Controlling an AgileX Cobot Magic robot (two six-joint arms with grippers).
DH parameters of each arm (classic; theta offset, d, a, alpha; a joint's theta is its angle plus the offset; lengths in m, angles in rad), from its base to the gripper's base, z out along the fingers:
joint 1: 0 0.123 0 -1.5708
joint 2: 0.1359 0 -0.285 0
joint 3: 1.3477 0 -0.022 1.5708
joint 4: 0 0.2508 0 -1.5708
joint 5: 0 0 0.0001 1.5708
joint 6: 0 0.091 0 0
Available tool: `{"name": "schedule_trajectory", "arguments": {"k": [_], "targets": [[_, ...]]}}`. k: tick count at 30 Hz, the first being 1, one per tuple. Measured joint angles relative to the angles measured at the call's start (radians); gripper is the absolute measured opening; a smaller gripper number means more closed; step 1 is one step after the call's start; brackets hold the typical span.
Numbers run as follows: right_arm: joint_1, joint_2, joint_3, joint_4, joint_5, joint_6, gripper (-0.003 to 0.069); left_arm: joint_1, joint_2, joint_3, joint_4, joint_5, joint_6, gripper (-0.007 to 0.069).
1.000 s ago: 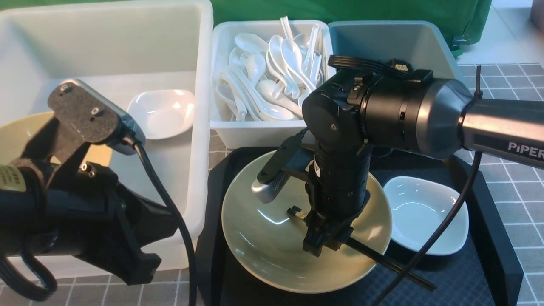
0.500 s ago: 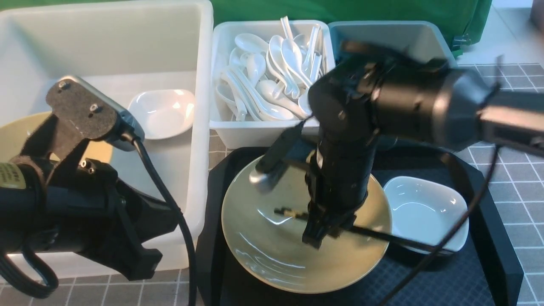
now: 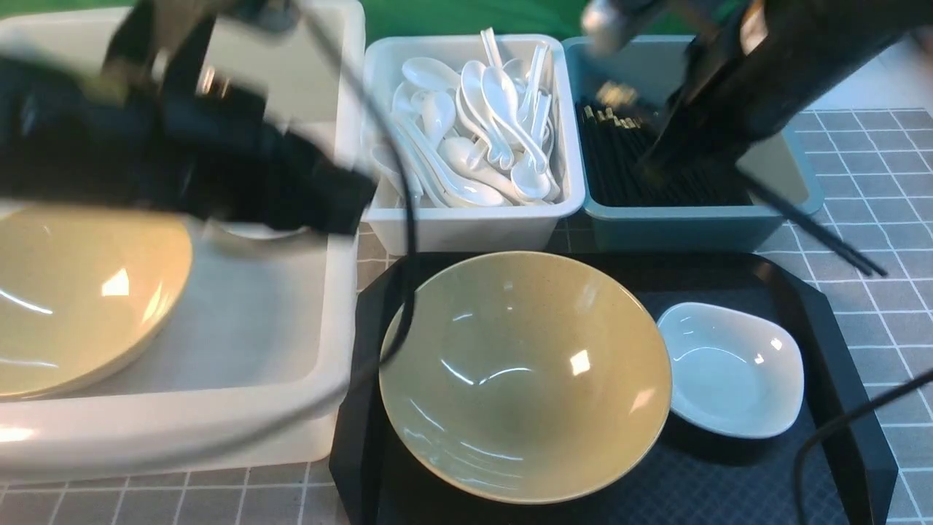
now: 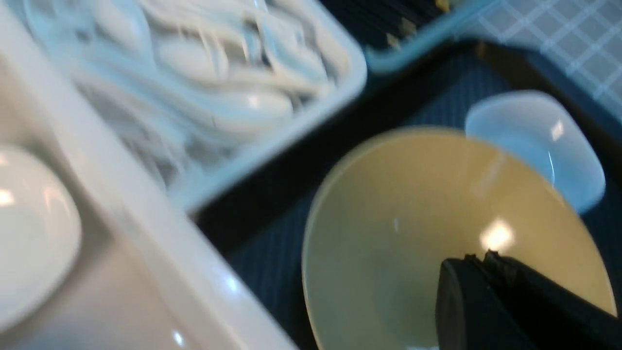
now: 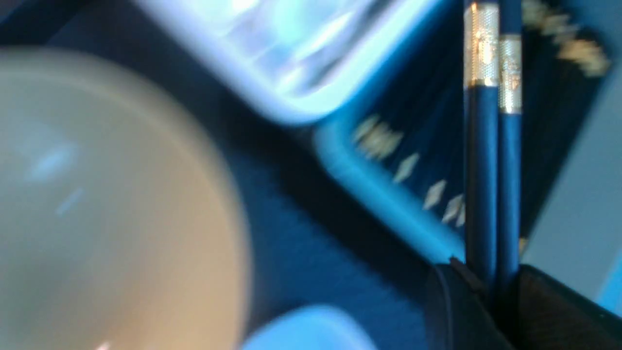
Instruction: On grey table put chopsticks spoon bowls plates into blue grey white boxes.
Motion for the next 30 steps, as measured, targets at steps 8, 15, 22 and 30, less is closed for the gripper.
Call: {"name": "schedule_trajectory", "arguments": {"k": [8,15,22,30], "targets": [[-0.166,0.122,0.0,0.022,-0.428,0.19,0.0154,0.0,0.198,-0.235,-0.004,-0.061,0.036,-0.0011],[-0.23,0.317,-0.057,0.024,-0.792,0.333,0.0154,0.0,0.364,-0.351,-0.004,-0.07,0.049,-0.0011],[-0.255,0.47,-0.189,0.025,-0.759,0.338,0.0154,0.0,0.431,-0.355,-0.004,-0.076,0.066,-0.0011],[-0.258,0.555,-0.278,0.031,-0.453,0.336,0.0307,0.0,0.446,-0.357,0.018,-0.02,0.077,-0.0011]]}}
